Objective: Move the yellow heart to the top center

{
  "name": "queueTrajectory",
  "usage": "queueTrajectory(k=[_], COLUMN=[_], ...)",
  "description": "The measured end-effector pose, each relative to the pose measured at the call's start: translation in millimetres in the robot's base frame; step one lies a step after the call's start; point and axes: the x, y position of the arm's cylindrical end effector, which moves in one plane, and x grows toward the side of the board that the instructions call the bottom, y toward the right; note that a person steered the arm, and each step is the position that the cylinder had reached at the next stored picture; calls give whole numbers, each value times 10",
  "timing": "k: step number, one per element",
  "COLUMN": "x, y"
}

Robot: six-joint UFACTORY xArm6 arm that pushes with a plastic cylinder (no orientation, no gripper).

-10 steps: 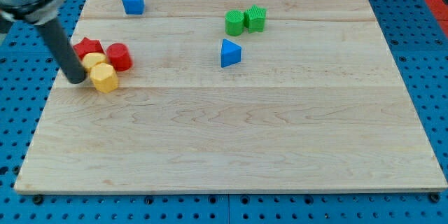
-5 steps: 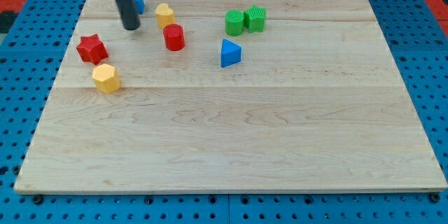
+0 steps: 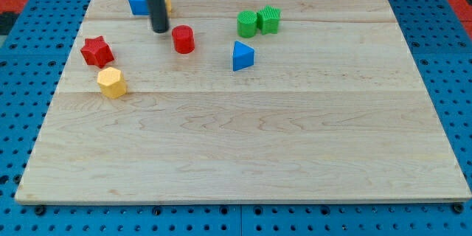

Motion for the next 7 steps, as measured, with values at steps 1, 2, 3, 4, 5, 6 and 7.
queueTrajectory(k=[1, 2, 3, 4, 5, 6, 7], x=[-446, -543, -676, -739, -748, -866, -958], y=[47, 106, -231, 231, 855, 892, 767])
